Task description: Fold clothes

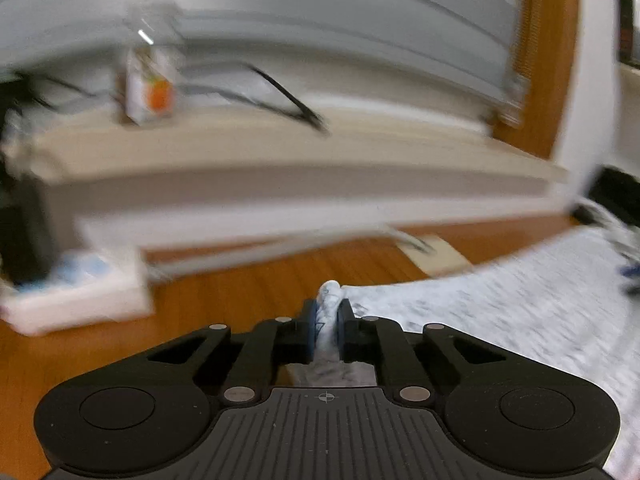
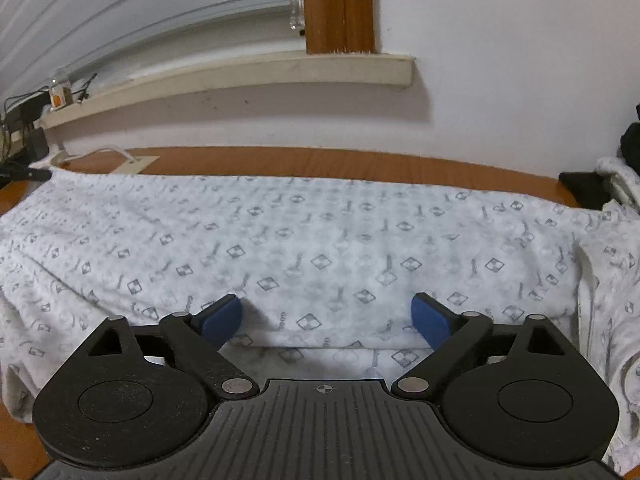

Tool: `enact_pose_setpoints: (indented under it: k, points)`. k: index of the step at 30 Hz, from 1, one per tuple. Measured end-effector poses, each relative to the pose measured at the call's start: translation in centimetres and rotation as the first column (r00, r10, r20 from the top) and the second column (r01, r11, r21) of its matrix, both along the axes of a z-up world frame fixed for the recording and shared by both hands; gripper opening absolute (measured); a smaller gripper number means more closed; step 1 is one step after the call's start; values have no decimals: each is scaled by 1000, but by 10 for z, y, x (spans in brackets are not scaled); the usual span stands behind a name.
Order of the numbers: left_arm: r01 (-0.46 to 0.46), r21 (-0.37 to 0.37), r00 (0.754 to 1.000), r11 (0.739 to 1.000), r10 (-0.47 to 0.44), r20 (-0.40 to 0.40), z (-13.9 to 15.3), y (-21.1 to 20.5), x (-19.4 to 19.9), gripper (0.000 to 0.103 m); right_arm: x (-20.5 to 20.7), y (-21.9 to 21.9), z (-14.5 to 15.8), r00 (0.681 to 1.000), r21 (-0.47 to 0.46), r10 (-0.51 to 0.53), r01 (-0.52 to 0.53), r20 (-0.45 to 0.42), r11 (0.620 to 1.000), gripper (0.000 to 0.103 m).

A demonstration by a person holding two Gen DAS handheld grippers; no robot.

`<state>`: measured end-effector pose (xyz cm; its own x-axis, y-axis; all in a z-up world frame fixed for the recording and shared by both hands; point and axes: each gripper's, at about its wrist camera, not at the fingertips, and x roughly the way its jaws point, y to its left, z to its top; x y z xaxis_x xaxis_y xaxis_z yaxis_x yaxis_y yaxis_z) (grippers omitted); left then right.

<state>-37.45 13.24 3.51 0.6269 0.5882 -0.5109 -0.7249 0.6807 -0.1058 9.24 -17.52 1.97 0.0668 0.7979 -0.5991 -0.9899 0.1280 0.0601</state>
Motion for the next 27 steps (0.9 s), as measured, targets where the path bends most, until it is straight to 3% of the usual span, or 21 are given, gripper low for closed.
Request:
enact_pose_setpoints:
  k: [2, 3, 5, 6, 11, 15, 21, 27]
  points:
    - [-23, 13, 1000, 1000, 23, -10, 3, 0, 4, 17, -3, 1, 0, 1000, -12, 5, -5, 23, 1000, 97]
    - [-29, 16, 999, 999, 29, -40, 3, -1, 7, 24, -4, 1, -1, 1000, -16, 5, -4, 31, 1000, 97]
    - [-58, 52, 992, 997, 63, -110, 2, -6, 13, 57, -4, 0, -1, 999, -18, 1, 0, 33, 1000, 98]
    - [-72, 79, 987, 994, 83, -138, 3, -10, 14, 81, -3, -2, -1, 1000, -17, -2, 2, 28, 1000, 98]
    - [-35, 129, 991, 991, 51, -124, 13, -43, 5, 84, -4, 1, -1, 1000, -22, -6, 7, 30, 1000, 100]
    - [58, 150, 993, 987, -42, -107, 18, -81, 18, 94, -5, 2, -2, 999, -24, -11, 12, 30, 1000, 101]
    - [201, 159, 974, 967, -179, -141, 11, -131, 55, 94, -4, 3, -2, 999, -25, -16, 16, 28, 1000, 101]
    - [297, 204, 946, 933, -257, -199, 1, -170, 102, 94, -4, 3, -2, 999, -24, -22, 23, 28, 999, 102]
